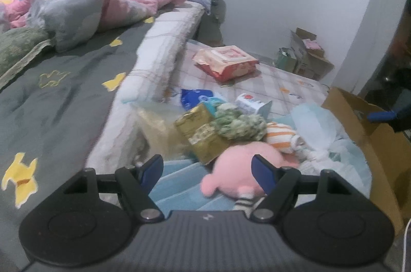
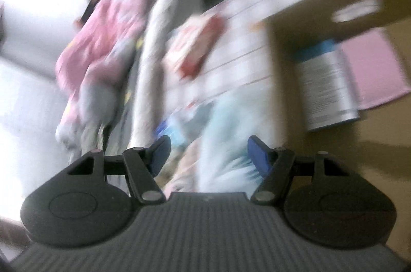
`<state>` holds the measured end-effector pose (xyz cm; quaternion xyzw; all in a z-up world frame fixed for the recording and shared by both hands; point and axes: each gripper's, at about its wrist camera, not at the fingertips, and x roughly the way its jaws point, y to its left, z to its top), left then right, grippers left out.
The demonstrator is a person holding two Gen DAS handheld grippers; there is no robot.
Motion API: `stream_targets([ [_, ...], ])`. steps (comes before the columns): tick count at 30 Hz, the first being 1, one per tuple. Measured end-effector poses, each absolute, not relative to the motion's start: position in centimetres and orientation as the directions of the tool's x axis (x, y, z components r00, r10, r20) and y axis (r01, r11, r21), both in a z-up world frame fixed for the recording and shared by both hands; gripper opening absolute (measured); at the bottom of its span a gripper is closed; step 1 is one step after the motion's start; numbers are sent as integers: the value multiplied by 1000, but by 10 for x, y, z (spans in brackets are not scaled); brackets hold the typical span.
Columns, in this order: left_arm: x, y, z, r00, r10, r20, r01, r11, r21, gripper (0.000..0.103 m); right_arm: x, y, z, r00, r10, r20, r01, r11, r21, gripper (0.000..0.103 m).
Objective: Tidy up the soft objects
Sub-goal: 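Reach the right tool to the clear snack bag and grasp it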
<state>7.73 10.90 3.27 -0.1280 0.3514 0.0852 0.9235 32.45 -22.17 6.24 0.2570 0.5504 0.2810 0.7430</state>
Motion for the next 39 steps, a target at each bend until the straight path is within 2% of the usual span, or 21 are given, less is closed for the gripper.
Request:
stream_targets([
  [5,74,136,25,720,101,-686,-330,920,-210,73,320,-142,62,111,760,-640,-236,646,726,66],
  [8,82,152,22,718,101,-689,-355,904,-236,65,322,-95,59,50,794,-606,-260,596,760,64],
  [12,101,171,16,704,95,-703,-373,893,-252,53,333,-35,50,-4,795,-606,-298,578,760,59],
  [16,126,187,8,679,73,-730,-397,874,-281,43,356,20,30,-38,741,-670,-337,622,707,52],
  [23,159,202,-5,655,32,-755,-401,862,-310,41,386,74,-16,-140,609,-781,-347,708,615,51],
  [29,174,213,-14,649,18,-760,-409,851,-329,40,386,107,-36,-222,514,-829,-399,727,558,51],
  [31,178,216,-17,644,10,-765,-413,847,-336,40,387,116,-42,-237,495,-836,-405,731,548,54],
  [36,185,218,-23,634,1,-774,-411,848,-335,41,391,129,-53,-277,499,-821,-393,721,571,75],
  [39,190,220,-26,628,-5,-778,-417,842,-343,40,386,134,-56,-267,508,-819,-421,703,573,79],
])
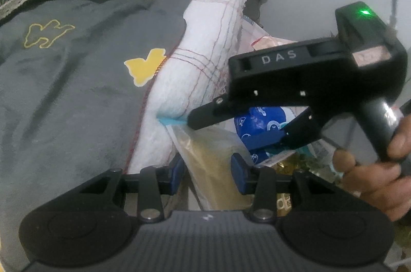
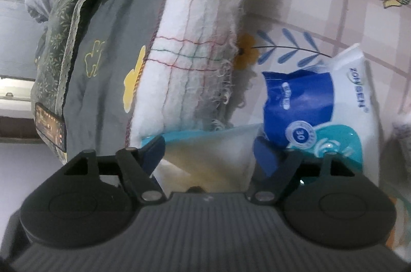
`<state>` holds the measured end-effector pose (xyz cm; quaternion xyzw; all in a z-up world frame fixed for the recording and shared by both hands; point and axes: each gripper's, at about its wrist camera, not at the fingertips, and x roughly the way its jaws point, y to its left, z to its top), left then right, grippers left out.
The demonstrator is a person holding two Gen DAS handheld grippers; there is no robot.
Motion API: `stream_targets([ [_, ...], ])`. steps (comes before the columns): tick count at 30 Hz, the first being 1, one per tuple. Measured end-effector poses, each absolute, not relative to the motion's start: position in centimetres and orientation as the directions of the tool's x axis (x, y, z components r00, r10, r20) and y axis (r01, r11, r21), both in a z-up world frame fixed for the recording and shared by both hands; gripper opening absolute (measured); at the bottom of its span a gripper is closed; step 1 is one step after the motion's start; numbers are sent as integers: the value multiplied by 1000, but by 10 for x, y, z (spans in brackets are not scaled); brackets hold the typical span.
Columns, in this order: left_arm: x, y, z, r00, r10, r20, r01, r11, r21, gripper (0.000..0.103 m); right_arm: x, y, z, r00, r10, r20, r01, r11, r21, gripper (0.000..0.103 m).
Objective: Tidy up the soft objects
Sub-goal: 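Reach the right tool to the clear snack bag and grasp it, then carry the snack bag with the right tool into the cardboard box, release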
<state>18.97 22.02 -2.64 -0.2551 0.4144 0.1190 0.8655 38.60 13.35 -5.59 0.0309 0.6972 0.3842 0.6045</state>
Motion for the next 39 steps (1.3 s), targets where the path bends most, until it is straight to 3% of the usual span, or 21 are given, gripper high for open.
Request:
stream_targets([
  [2,192,220,-28,634,1,-774,-421,839,-344,36,382,131,-54,-248,525,-814,-433,692,578,77],
  [8,189,214,-13,664,41,-747,-409,856,-316,25,388,115,-48,-226,598,-769,-384,671,634,48],
  [12,181,214,2,687,65,-724,-407,859,-310,21,388,106,-35,-210,651,-730,-366,640,676,37],
  [22,147,196,74,782,165,-600,-378,892,-247,17,375,87,40,-152,781,-606,-406,509,758,26],
  [27,140,168,106,825,154,-543,-323,917,-232,16,369,49,80,-92,823,-560,-432,473,767,24],
  [32,145,124,127,855,68,-514,-218,947,-237,16,365,-26,104,3,844,-537,-416,489,767,23],
  [39,179,36,127,840,-171,-515,4,951,-309,16,360,-171,110,173,798,-577,-329,599,730,22],
])
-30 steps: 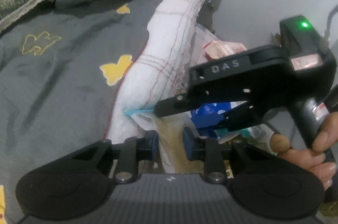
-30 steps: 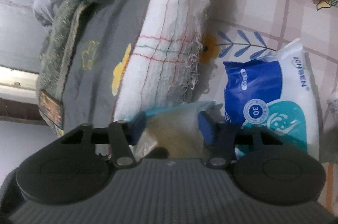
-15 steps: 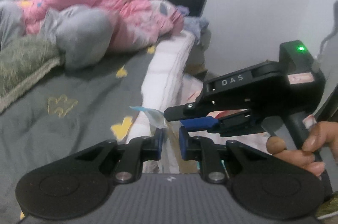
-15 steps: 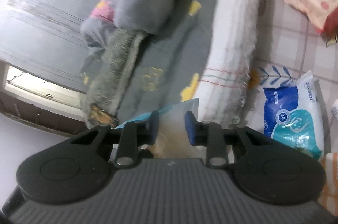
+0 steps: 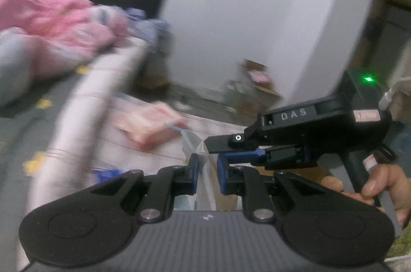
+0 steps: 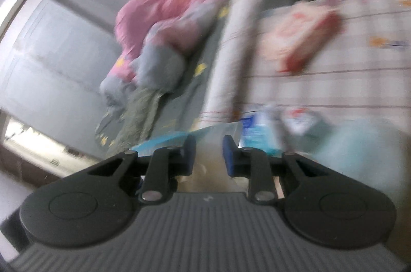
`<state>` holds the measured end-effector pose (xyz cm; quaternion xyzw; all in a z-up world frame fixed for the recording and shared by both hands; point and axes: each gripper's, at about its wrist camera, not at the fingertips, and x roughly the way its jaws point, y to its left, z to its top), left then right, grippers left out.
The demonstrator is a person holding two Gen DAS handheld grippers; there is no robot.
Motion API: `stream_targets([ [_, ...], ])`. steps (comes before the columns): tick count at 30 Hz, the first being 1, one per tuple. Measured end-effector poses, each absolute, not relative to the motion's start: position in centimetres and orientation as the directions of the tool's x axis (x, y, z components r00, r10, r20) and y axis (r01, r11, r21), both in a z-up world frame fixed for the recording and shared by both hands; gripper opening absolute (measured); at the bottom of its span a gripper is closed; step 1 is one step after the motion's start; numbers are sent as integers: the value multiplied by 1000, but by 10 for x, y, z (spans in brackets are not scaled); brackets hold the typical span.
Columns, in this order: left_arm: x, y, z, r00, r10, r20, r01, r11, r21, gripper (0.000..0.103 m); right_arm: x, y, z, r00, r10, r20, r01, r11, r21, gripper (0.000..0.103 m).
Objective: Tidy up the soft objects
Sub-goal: 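Carry the snack bag with the right tool into the cardboard box, release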
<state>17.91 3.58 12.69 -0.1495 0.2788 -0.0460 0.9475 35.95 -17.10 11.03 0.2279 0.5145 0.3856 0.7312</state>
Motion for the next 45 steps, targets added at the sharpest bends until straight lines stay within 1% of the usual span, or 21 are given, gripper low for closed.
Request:
stream_targets([
  [8,237,-83,94,723,-391,-569,213,910,-355,15,356,-326,84,337,682,-649,-141,718,681,22],
  [13,271,-144,72,643,-484,-594,295,872,-391,15,362,-396,69,409,596,-691,-46,769,637,22],
  [17,300,-182,58,589,-530,-610,339,847,-408,15,374,-439,57,452,523,-722,7,808,589,22],
  [19,314,-203,49,555,-541,-632,364,841,-400,16,382,-453,51,471,478,-742,24,833,552,22],
  [20,322,-213,43,532,-537,-655,379,842,-383,17,385,-462,47,483,453,-749,29,847,531,22],
  [21,329,-223,35,511,-524,-682,385,848,-363,24,391,-466,42,493,424,-759,37,862,505,22],
  [22,335,-231,28,498,-509,-702,387,855,-346,28,395,-468,38,504,393,-769,40,879,475,22],
  [23,339,-236,22,492,-495,-716,385,861,-332,36,399,-472,32,519,365,-773,45,892,450,22],
  [24,342,-238,16,490,-478,-729,376,870,-318,41,402,-473,29,525,350,-776,48,898,437,22],
  [26,347,-239,6,491,-443,-750,350,889,-296,44,406,-477,21,530,338,-777,53,902,429,22],
  [30,351,-229,4,504,-415,-758,307,906,-292,50,408,-479,13,533,343,-774,50,900,433,23],
  [32,352,-220,9,522,-393,-758,285,917,-279,50,406,-480,14,535,350,-769,54,894,445,23],
  [37,340,-196,33,568,-353,-744,245,935,-256,57,394,-481,29,550,379,-744,57,872,487,23],
  [41,318,-175,57,614,-326,-719,231,945,-231,68,373,-474,45,562,420,-713,39,847,530,24],
  [45,281,-150,80,654,-297,-696,214,955,-206,84,341,-456,64,564,500,-657,-23,805,593,30],
])
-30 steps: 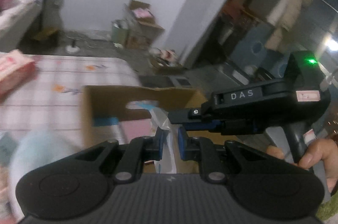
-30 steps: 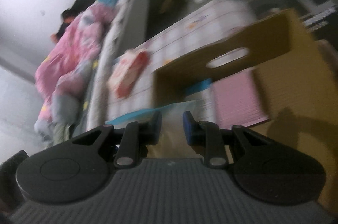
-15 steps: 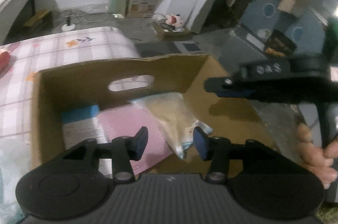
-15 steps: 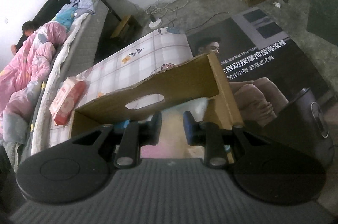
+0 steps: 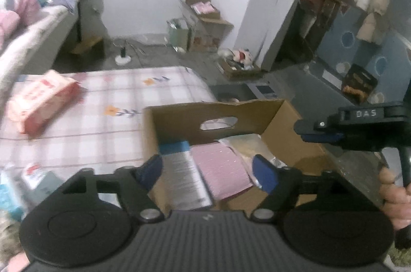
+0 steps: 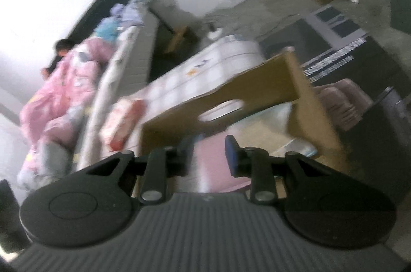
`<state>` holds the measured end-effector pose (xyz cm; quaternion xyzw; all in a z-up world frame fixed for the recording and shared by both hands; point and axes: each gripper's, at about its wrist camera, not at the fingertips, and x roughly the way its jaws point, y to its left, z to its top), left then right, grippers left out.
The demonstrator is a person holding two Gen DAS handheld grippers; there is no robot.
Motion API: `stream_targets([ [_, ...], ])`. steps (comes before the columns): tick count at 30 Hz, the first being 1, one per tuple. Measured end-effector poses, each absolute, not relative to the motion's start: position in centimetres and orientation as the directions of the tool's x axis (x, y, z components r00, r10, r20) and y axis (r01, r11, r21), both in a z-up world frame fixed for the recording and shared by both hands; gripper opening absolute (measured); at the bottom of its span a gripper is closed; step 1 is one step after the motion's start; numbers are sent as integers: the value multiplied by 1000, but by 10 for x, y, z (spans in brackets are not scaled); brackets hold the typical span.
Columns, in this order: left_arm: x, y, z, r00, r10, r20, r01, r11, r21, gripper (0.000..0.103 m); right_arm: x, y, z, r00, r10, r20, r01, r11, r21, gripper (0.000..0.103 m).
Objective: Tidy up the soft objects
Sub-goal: 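Move the right tool back over the items on the bed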
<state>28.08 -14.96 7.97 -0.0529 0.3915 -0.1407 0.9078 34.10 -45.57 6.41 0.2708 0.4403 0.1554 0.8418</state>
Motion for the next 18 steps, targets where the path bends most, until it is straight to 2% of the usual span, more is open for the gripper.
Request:
stream_targets([
  [3,247,-126,91,670,-282,-687,202,959,-197,88,317,-437,76,552,560,-618,-80,773,629,34],
  [8,189,-75,101,717,-241,-653,136,968,-209,90,281,-396,89,517,647,-560,-169,718,675,40],
  [18,78,29,77,761,-63,-646,-90,975,-202,91,218,-295,100,414,764,-494,-333,632,699,41],
])
